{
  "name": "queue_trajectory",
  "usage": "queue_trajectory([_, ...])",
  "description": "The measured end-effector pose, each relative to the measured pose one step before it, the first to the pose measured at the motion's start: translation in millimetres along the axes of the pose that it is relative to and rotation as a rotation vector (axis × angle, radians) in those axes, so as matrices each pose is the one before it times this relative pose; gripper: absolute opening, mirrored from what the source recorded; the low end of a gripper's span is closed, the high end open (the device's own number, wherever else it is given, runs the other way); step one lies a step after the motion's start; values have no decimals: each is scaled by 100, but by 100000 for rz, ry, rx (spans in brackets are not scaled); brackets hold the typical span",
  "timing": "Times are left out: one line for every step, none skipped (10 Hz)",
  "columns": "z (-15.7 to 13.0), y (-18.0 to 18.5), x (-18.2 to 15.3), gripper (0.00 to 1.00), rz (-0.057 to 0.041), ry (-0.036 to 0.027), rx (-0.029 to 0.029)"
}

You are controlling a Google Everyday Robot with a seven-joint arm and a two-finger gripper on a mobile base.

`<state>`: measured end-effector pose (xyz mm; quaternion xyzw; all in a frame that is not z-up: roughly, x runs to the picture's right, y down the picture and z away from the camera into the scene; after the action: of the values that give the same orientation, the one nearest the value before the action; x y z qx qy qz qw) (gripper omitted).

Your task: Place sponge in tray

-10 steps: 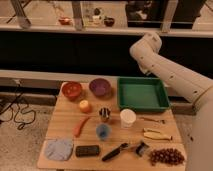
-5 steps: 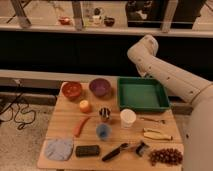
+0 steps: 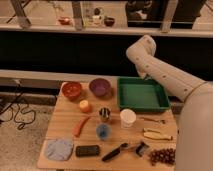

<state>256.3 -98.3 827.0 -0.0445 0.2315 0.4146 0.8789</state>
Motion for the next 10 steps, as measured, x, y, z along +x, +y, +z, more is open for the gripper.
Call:
queue_trajectory([267,49,380,19,-920,2661,361])
queue_trajectory([206,145,144,19,-814,1784,200])
queue_trajectory([-50,171,-211,19,-318,-120,-53])
queue_trajectory([-22,-37,12,19,45,-9,41])
queue_trajectory([59,-58,102,19,102,126,21])
queue_trajectory([19,-78,76,19,97,87,79])
queue_trajectory([13,-29,33,19,39,38,24])
queue_trajectory([11,17,-10,19,-16,10,-17])
queue_trajectory([83,-47,44,19,266,256,-127])
queue_trajectory([450,-124,188,19,1605,2006,-1154])
